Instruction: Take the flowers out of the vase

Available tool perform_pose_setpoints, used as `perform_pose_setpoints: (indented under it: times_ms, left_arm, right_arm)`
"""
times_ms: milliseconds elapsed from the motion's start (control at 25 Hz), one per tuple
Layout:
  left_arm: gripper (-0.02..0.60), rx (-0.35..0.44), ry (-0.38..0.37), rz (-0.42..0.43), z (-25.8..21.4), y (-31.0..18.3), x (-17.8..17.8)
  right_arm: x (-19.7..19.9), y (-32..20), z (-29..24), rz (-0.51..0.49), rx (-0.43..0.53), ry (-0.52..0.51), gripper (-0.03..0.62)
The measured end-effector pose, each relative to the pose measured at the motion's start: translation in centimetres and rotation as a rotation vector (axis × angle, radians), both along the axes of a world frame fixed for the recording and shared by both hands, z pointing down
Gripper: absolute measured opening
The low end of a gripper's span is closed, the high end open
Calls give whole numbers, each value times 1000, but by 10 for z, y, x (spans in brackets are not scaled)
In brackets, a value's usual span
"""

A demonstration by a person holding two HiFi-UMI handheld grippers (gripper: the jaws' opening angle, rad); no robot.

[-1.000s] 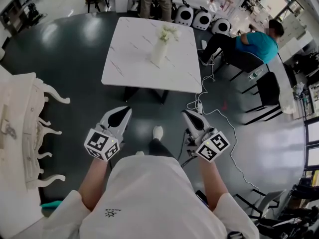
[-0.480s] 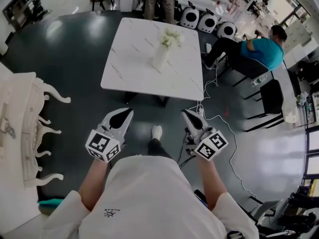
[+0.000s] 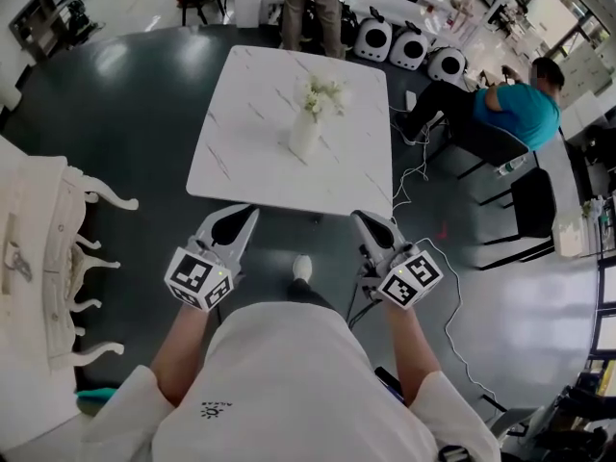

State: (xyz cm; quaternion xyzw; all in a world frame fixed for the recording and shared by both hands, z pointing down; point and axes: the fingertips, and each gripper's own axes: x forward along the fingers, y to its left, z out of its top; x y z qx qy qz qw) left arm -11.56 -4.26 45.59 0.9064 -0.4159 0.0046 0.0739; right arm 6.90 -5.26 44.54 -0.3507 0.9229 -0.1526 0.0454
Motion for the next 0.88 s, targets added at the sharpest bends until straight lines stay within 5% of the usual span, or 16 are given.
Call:
perform_pose_setpoints:
  times_ms: [880]
  left_arm:
    - [-11, 5, -26, -104, -4, -133, 65]
  right_arm:
    - [55, -150, 2, -117, 28, 11, 0]
